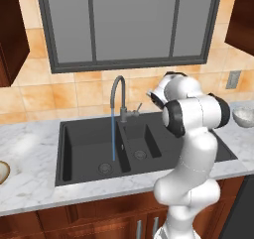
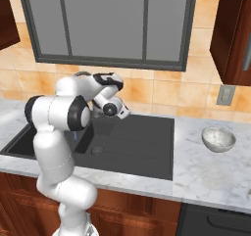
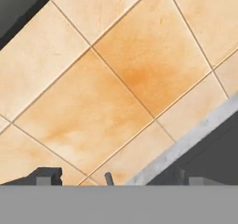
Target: Rinse each bowl for a few seconds and place them down in the sink or on the counter.
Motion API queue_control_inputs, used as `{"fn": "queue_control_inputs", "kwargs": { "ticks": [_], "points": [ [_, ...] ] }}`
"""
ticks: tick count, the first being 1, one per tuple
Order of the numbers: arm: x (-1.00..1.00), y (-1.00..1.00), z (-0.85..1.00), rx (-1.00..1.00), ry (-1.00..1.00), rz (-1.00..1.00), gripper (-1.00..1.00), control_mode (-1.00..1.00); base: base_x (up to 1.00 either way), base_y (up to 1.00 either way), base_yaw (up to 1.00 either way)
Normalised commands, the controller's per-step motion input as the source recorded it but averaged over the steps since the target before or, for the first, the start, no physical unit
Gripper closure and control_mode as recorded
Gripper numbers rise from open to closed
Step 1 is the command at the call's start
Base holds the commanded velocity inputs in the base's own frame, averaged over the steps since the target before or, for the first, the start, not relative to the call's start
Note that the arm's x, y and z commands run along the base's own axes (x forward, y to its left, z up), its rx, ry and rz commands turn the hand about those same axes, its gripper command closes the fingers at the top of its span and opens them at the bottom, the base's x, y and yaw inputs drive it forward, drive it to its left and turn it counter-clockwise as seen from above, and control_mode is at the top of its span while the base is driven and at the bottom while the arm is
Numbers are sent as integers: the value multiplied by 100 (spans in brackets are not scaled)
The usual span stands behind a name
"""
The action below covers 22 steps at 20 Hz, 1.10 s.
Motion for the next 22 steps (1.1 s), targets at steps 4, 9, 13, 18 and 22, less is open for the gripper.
{"fn": "queue_control_inputs", "kwargs": {
  "ticks": [4, 9, 13, 18, 22],
  "points": [
    [-69, -55, 90, 3, 5, 0, -100, -100, 0, 0, 0],
    [-62, -69, 87, 6, 12, 0, -100, -100, 0, 0, 0],
    [-52, -62, 79, 3, 16, -1, -100, -100, 0, 0, 0],
    [-46, -56, 70, 3, 21, -4, -100, -100, 0, 0, 0],
    [-39, -49, 50, 1, 29, -6, -100, -100, 0, 0, 0]
  ]
}}
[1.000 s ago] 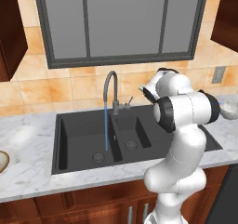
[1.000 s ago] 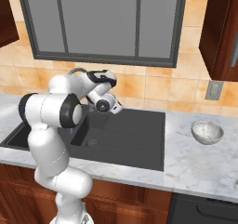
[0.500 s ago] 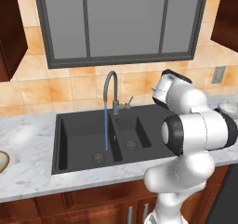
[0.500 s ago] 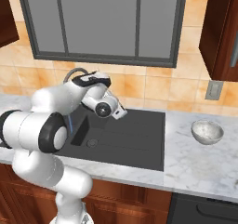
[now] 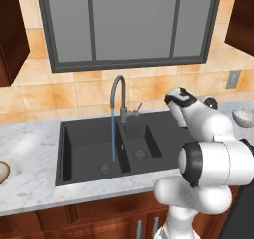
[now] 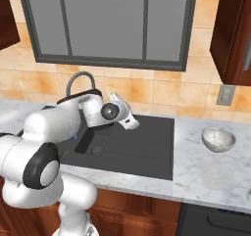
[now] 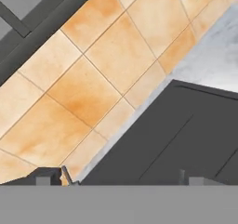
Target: Rinse each bowl for a few seconds and place them down in the sink or on the counter.
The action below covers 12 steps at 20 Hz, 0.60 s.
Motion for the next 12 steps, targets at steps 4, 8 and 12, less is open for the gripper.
{"fn": "queue_control_inputs", "kwargs": {
  "ticks": [4, 8, 12],
  "points": [
    [-26, -40, 46, 0, 32, -9, -100, -100, 0, 0, 0],
    [-18, -40, 46, 0, 33, -11, -100, -100, 0, 0, 0],
    [-16, -41, 48, 0, 32, -12, -100, -100, 0, 0, 0]
  ]
}}
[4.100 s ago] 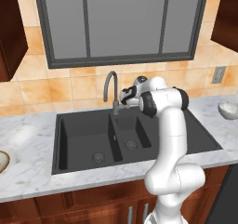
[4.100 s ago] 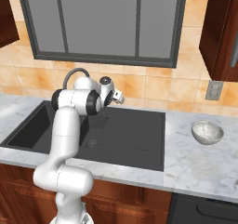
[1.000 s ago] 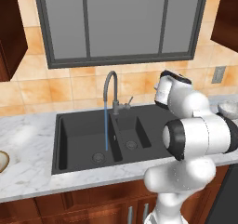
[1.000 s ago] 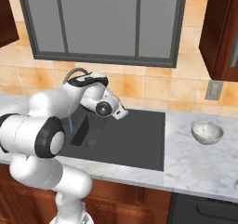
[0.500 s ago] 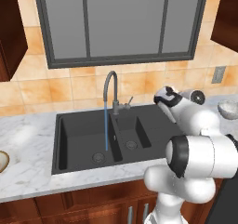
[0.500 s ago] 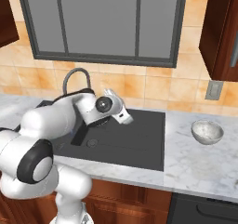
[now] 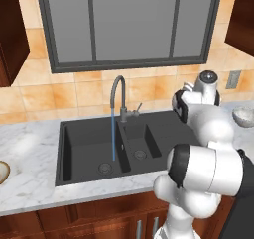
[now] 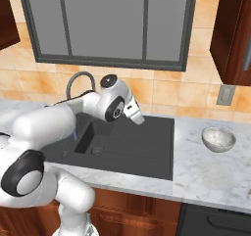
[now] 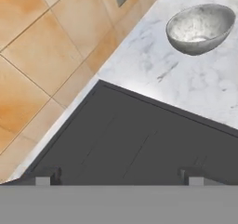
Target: Rinse each bowl for a few seconds and place them down in the sink or on the counter.
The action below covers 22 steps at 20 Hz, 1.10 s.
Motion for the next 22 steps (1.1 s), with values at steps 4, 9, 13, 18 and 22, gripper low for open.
{"fn": "queue_control_inputs", "kwargs": {
  "ticks": [4, 9, 13, 18, 22],
  "points": [
    [-10, -46, 50, 0, 28, -16, -100, -100, 0, 0, 0],
    [-1, -35, 25, 1, 23, -4, -100, -100, 0, 0, 0],
    [-6, -34, 2, 0, 6, 2, -100, -100, 0, 0, 0],
    [-17, -55, 0, -4, -1, 13, -100, -100, 0, 0, 0],
    [-23, -43, 0, -8, -6, 19, -100, -100, 0, 0, 0]
  ]
}}
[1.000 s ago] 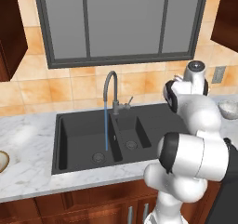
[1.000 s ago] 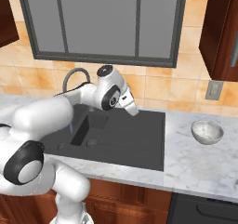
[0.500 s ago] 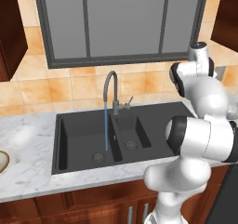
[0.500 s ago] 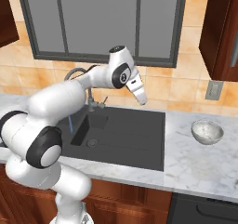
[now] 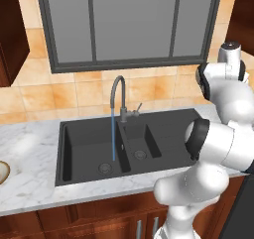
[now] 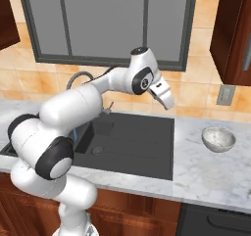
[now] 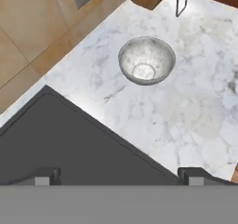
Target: Rinse each bowl for a few seconds and place them down in the sink or on the counter.
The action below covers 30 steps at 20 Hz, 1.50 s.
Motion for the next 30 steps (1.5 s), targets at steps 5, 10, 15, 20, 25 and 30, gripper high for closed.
{"fn": "queue_control_inputs", "kwargs": {
  "ticks": [5, 10, 15, 20, 25, 30],
  "points": [
    [-16, -17, 0, -16, -7, 20, -100, -100, 0, 0, 0],
    [-12, -22, 0, -17, -1, 18, -100, -100, 0, 0, 0],
    [-20, -29, 0, -14, 2, 15, -100, -100, 0, 0, 0],
    [-26, -25, 0, -8, 8, 12, -100, -100, 0, 0, 0],
    [-8, -3, 0, -4, 13, 9, -100, -100, 0, 0, 0],
    [-1, -1, 0, -4, 15, 7, -100, -100, 0, 0, 0]
  ]
}}
